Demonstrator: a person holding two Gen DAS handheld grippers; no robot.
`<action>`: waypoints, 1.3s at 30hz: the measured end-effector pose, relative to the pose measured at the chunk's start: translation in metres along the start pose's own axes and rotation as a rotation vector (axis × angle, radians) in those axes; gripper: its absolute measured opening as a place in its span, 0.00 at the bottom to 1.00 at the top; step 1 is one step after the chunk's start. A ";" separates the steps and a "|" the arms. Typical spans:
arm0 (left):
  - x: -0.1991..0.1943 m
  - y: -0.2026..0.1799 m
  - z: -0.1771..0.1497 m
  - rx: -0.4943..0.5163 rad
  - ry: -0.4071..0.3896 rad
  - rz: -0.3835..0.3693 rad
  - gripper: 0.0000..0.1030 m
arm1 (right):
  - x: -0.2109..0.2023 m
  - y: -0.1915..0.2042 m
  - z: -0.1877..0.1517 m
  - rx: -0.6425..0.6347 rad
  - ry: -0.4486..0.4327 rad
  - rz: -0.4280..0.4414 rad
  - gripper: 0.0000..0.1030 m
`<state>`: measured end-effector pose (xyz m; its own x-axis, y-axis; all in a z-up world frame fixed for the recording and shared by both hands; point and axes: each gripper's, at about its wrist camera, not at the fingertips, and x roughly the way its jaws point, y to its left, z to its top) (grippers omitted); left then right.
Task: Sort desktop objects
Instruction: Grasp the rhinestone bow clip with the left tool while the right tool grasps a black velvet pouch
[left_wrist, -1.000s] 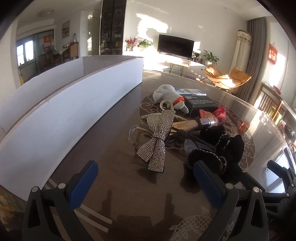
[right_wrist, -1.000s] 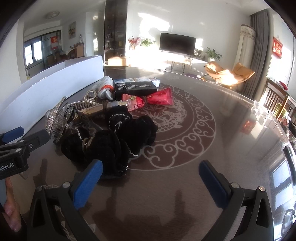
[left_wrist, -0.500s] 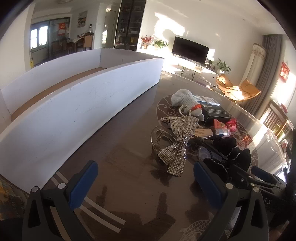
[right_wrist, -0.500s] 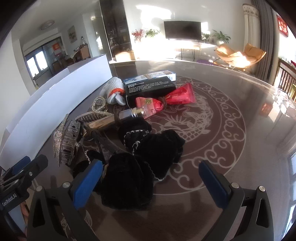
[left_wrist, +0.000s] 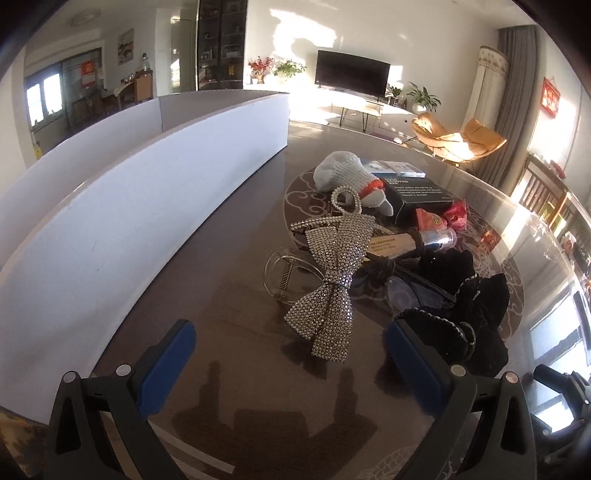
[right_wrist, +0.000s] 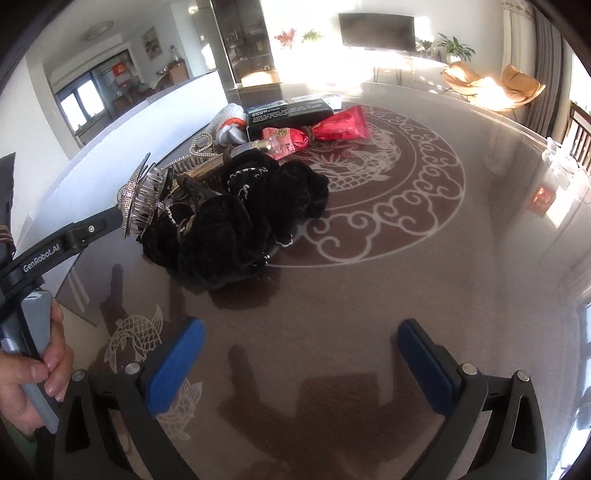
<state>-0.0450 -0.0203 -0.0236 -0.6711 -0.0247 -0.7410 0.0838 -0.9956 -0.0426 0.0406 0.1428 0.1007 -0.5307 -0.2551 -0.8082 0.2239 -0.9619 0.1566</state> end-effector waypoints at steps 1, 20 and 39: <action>0.006 -0.004 0.004 0.039 0.008 0.019 1.00 | -0.001 -0.002 -0.002 0.006 -0.006 0.002 1.00; 0.047 -0.011 0.027 0.212 0.134 -0.122 0.51 | -0.003 -0.006 -0.004 0.034 -0.074 0.038 1.00; 0.016 0.010 -0.007 0.065 0.112 -0.119 0.49 | 0.052 0.069 0.053 -0.176 0.084 0.192 1.00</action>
<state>-0.0494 -0.0298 -0.0405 -0.5867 0.1002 -0.8036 -0.0412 -0.9947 -0.0940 -0.0142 0.0578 0.0997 -0.3968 -0.4148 -0.8188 0.4561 -0.8632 0.2163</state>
